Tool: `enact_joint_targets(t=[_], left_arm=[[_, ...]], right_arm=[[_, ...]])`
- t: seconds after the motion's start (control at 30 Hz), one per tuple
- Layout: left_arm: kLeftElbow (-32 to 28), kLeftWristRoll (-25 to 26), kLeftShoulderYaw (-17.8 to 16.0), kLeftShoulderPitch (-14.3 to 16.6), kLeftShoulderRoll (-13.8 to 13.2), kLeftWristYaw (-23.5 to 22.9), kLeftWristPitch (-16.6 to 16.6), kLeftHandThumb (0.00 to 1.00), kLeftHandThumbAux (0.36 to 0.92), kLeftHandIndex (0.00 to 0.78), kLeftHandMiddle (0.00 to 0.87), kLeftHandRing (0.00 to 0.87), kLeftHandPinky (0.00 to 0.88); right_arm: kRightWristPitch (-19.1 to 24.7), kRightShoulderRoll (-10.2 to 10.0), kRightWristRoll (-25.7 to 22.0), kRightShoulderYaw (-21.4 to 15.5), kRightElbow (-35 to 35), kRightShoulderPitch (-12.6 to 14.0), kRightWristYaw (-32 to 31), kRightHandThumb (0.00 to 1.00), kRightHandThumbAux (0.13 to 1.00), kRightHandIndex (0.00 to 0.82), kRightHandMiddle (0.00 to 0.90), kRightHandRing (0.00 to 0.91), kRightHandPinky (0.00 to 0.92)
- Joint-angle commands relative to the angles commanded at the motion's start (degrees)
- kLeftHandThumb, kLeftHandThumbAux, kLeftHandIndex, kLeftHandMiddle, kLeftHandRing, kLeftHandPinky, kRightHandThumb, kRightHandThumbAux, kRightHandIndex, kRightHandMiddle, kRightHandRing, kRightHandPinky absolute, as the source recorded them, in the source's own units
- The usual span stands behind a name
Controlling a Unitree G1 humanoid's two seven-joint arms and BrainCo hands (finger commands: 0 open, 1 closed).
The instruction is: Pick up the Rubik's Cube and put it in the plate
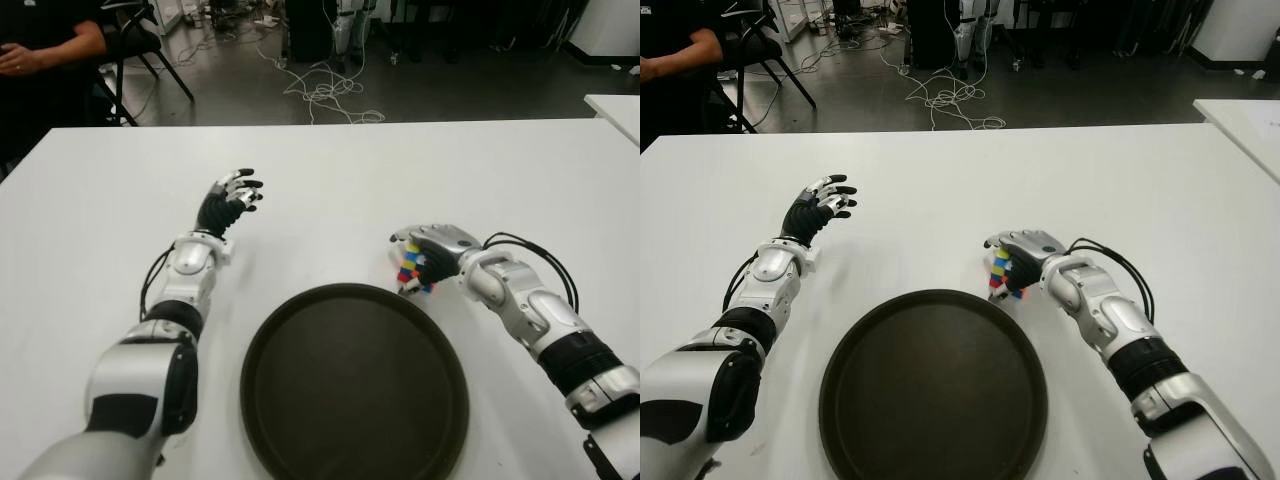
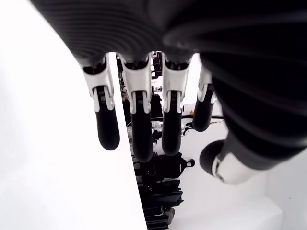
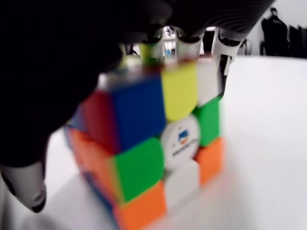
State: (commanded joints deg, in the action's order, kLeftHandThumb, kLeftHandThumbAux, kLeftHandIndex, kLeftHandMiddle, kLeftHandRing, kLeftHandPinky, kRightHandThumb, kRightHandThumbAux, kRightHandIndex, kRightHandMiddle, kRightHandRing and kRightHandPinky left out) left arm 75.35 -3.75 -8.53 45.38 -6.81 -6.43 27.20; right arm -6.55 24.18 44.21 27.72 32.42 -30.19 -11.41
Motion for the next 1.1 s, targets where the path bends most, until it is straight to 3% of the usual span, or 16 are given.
enact_joint_targets(t=[0.6, 1.1], left_arm=[[0.1, 0.4, -0.2, -0.2, 0.0, 0.1, 0.8, 0.144, 0.642, 0.231, 0.313, 0.306, 0.311], [0.1, 0.7, -0.6, -0.1, 0.0, -0.5, 0.5, 0.172, 0.647, 0.219, 0.309, 0.311, 0.325]], right_arm=[[-1.6, -2.1, 0.1, 0.8, 10.1, -3.3, 6.1, 0.0, 0.614, 0.177, 0.191, 0.197, 0.167], [-0.9, -2.0, -0.7, 0.5, 10.3, -4.0, 5.9, 0.0, 0.65, 0.16, 0.178, 0.189, 0.17]])
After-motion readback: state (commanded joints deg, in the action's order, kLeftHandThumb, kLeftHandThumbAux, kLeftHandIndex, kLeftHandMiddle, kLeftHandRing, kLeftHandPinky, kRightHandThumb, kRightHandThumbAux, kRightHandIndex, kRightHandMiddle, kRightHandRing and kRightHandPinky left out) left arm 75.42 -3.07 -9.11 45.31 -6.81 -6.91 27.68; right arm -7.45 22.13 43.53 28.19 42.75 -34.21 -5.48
